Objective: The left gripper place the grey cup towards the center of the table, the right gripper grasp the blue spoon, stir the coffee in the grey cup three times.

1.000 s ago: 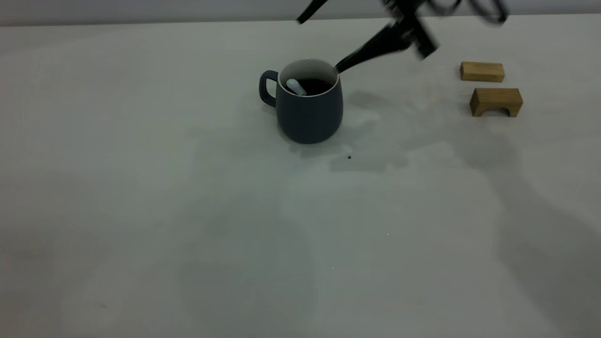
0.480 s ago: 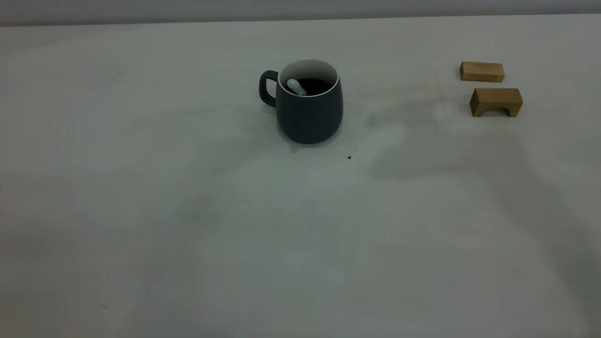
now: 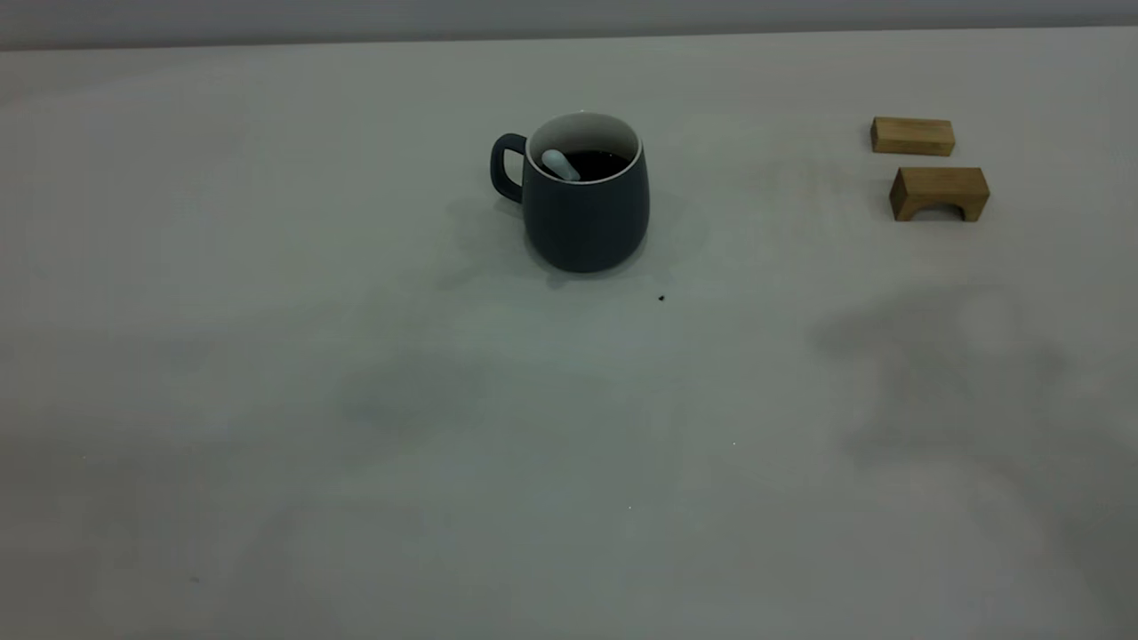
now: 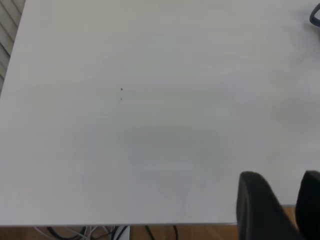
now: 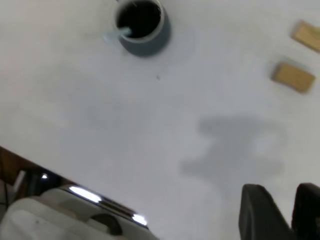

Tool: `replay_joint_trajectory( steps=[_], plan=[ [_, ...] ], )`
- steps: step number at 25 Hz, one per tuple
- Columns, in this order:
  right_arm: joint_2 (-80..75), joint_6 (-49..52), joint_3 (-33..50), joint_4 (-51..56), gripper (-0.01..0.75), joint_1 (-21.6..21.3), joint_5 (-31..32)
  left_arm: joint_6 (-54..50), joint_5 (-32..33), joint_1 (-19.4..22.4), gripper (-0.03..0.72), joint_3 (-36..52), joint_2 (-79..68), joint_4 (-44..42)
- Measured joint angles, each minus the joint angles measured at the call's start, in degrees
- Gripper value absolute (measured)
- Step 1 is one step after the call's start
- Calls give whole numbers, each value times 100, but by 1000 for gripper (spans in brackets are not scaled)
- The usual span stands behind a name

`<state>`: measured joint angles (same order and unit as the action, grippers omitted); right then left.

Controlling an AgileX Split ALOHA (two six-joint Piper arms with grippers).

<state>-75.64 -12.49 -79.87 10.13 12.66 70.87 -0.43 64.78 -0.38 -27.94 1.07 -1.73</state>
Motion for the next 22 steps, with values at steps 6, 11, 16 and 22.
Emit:
replay_joint_trajectory(
  steps=[6,11,16,22],
  plan=[
    [1545,13,1362,-99,201,0,0,0,0,0,262,0,0,0],
    [3243,29,2646,116,205,0,0,0,0,0,262,0,0,0],
    [4780,-1,3651,125,211,-157,0,0,0,0,262,0,0,0],
    [6060,-60,4515,40,219,-787,-48,0,0,0,262,0,0,0]
  ],
)
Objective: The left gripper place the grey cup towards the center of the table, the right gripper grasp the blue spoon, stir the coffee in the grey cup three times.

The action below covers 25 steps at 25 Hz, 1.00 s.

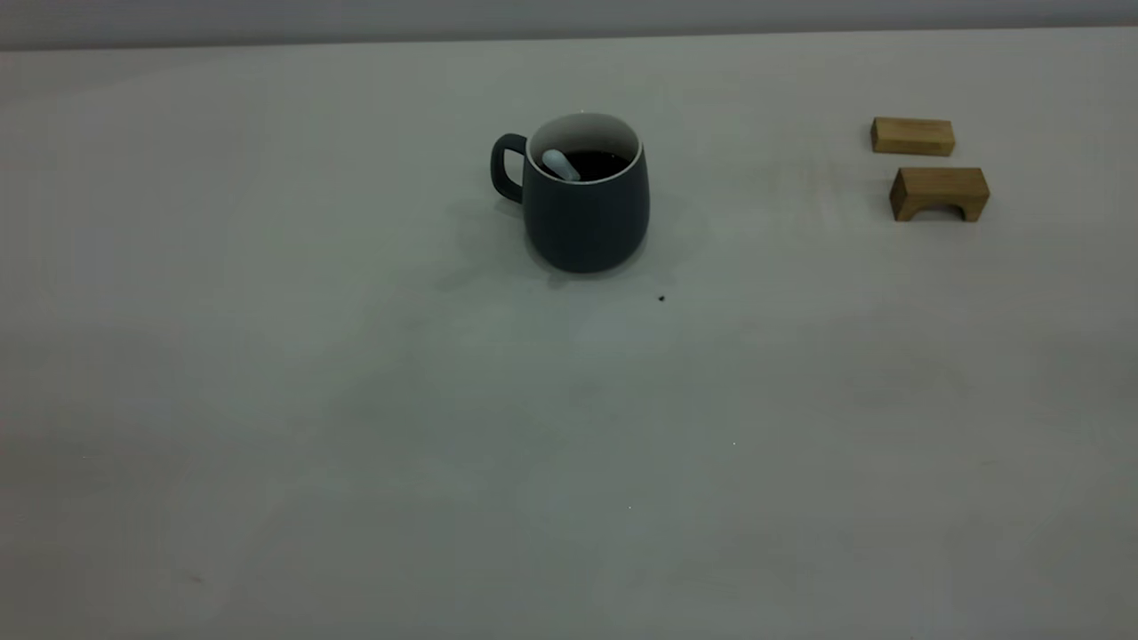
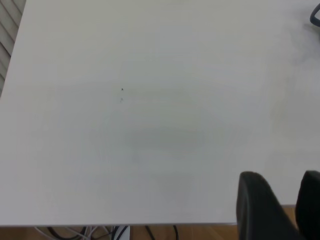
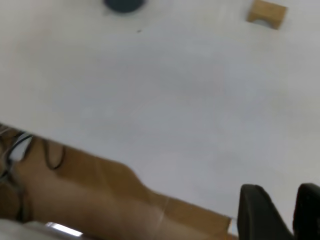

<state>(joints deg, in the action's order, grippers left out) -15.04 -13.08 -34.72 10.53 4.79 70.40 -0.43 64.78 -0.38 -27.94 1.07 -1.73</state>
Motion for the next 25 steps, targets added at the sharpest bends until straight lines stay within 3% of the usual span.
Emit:
replay_joint_trajectory(
  steps=[8,25],
  plan=[
    [869,-11,651,-198,229,-198,-565,0,0,0,262,0,0,0],
    [1388,75,776,-307,238,-345,-535,0,0,0,262,0,0,0]
  ],
)
